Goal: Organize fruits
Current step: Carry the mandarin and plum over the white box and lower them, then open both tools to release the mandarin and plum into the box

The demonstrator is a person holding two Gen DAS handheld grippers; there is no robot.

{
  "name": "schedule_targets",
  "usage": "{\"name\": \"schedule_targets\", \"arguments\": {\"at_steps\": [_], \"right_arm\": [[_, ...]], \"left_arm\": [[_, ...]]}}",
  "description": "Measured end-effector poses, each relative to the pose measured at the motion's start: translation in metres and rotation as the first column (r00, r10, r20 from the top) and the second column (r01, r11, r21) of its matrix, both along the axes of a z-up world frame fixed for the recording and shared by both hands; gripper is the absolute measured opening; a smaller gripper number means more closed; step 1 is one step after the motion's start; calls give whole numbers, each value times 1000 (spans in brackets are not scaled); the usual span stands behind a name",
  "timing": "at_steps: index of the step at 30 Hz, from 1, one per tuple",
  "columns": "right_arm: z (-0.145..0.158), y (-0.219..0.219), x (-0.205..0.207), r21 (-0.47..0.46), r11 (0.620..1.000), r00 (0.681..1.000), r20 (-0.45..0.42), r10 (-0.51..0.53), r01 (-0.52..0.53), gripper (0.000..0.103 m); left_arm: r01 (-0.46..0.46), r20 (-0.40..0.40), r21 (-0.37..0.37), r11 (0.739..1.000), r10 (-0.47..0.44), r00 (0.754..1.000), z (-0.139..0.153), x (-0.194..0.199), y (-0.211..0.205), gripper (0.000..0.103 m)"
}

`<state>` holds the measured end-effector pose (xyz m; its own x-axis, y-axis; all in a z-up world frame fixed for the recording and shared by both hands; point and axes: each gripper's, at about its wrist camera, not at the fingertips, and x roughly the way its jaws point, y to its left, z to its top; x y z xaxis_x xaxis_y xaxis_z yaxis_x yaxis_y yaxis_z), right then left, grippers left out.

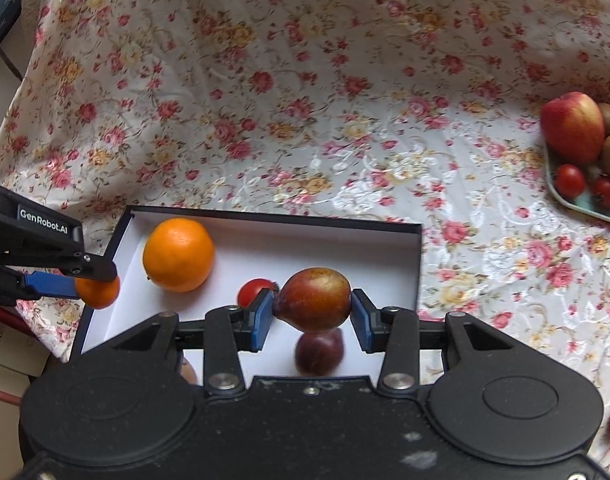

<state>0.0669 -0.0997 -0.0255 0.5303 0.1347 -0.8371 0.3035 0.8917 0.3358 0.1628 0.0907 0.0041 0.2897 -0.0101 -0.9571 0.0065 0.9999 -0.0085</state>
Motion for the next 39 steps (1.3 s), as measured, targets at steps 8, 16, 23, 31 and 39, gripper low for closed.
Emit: {"name": "schedule_targets", "arguments": {"at_steps": [8,16,23,31,39], "right_arm": [[-5,9,9,1,1000,1000,-8,6,-6,44],[-8,9,10,2,1000,1000,-15,-4,4,45],[-9,7,11,-7,1000,1000,-10,-25,25,46],[-10,7,11,-6,999,999,-21,-34,33,47],[-10,10,12,-18,1000,1000,-23,-17,16,55]], "left_arm": [[3,-8,-13,1000,-3,1000,-2,2,5,48],[10,17,-13,1000,-10,1000,3,0,4,48],[19,5,-16,1000,-19,1000,1,1,3,48],[29,-5,-18,999,-29,1000,0,3,2,48],[40,-11,-25,999,-40,999,-1,3,1,48]]}}
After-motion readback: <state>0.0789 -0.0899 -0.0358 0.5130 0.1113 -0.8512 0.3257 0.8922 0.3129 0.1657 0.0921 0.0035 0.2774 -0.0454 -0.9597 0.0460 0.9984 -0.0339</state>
